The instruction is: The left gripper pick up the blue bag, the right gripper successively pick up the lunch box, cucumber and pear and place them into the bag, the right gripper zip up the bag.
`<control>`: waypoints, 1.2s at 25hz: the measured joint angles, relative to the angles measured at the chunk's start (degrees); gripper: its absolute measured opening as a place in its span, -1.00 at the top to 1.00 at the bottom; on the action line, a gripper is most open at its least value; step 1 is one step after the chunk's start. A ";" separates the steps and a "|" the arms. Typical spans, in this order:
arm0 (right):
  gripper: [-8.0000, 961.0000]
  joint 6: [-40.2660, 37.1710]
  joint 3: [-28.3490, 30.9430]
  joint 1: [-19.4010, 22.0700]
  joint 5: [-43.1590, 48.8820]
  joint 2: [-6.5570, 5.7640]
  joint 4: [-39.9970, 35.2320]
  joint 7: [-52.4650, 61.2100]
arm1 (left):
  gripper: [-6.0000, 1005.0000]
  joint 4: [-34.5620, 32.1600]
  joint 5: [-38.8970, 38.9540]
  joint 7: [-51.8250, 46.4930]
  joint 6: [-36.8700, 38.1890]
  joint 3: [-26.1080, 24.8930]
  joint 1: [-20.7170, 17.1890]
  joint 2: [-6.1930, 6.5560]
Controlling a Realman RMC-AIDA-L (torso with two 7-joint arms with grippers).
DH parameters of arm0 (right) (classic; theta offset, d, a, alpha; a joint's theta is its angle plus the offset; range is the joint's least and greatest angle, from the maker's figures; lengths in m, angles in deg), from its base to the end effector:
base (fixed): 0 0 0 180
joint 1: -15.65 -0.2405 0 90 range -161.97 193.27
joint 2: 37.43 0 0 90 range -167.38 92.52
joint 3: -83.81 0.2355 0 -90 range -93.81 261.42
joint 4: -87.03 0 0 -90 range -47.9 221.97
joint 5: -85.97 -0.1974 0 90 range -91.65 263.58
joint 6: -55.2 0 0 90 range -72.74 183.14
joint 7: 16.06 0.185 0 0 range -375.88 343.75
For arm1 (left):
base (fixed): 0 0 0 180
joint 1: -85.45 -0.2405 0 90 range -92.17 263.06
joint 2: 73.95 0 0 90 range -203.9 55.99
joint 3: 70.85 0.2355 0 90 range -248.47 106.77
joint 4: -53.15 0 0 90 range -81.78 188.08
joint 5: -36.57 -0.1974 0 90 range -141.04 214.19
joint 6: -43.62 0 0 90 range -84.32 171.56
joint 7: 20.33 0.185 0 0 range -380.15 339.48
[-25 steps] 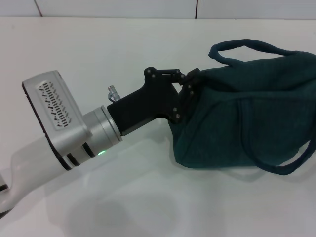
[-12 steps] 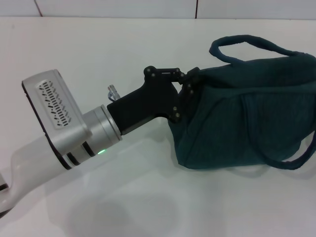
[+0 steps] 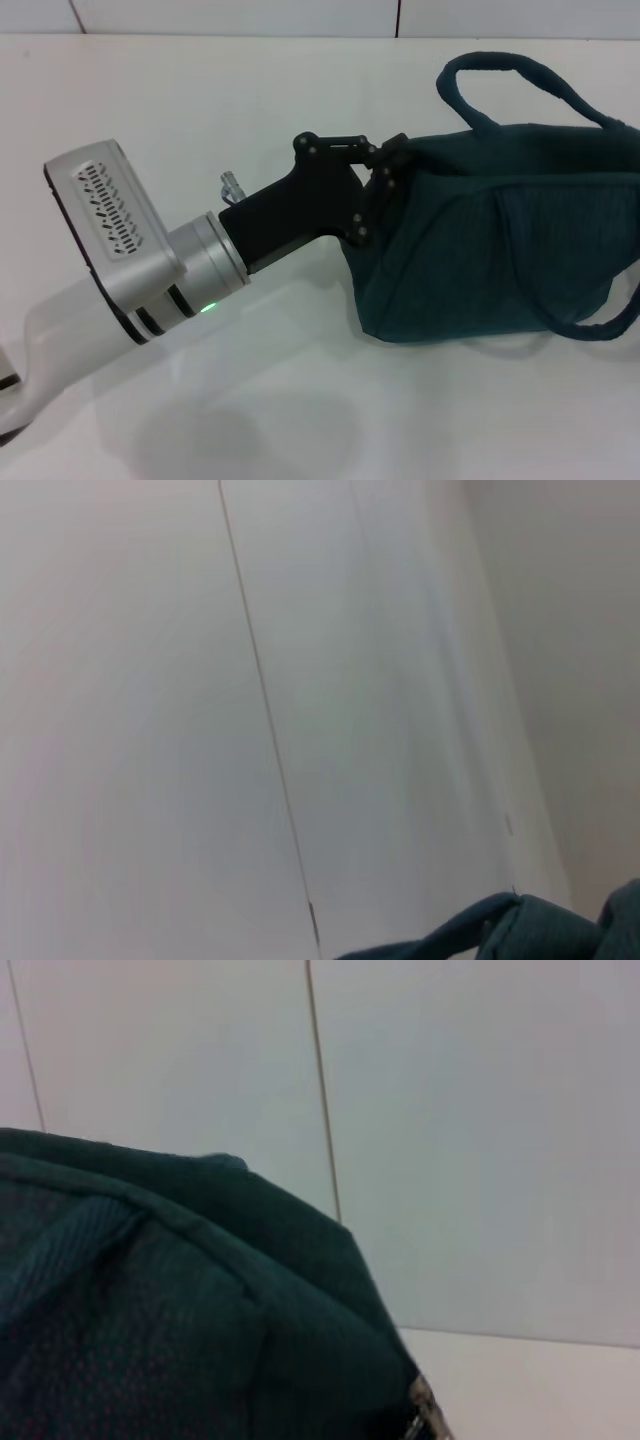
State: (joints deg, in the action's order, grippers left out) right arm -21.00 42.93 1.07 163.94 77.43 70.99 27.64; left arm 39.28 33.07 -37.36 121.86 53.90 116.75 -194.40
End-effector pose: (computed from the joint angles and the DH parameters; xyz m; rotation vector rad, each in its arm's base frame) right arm 0.3360 0.2941 0.0144 -2.0288 0.6347 0.7119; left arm -0.1528 0.3085 -0.0943 -2.3254 0.0197 -1.0724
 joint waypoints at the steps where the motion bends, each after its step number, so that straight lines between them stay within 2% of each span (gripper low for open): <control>1: 0.85 -0.21 0.00 0.00 -0.03 0.00 0.03 0.02 | 0.84 -0.27 0.46 0.04 -0.02 -0.02 -0.27 -0.10; 13: 0.75 -8.03 0.10 -0.02 -0.38 -0.17 -0.33 2.55 | 0.83 -4.98 1.87 1.96 0.19 -0.13 -5.06 -0.32; 16: 0.73 -10.65 0.12 0.52 -0.41 -0.25 -0.36 2.54 | 0.61 -5.68 1.87 1.94 0.35 -0.03 -5.75 -0.32; 21: 0.33 -17.20 3.62 2.49 -1.11 -0.32 -0.57 2.15 | 0.26 -6.33 4.17 1.53 4.28 -0.06 -8.21 -0.21; 24: -0.03 -22.82 5.32 2.87 -1.08 -0.31 -0.73 2.22 | 0.08 -6.77 5.70 0.67 9.10 0.03 -9.41 -0.04; 30: -0.02 -32.98 2.89 -0.11 3.02 -1.17 -3.31 8.21 | -0.30 -7.38 -0.24 -4.25 15.61 0.13 -7.76 0.69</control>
State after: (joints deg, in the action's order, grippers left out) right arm -53.98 45.82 0.96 166.96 76.26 67.68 35.84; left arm 31.90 32.83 -41.61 137.47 54.03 108.99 -193.71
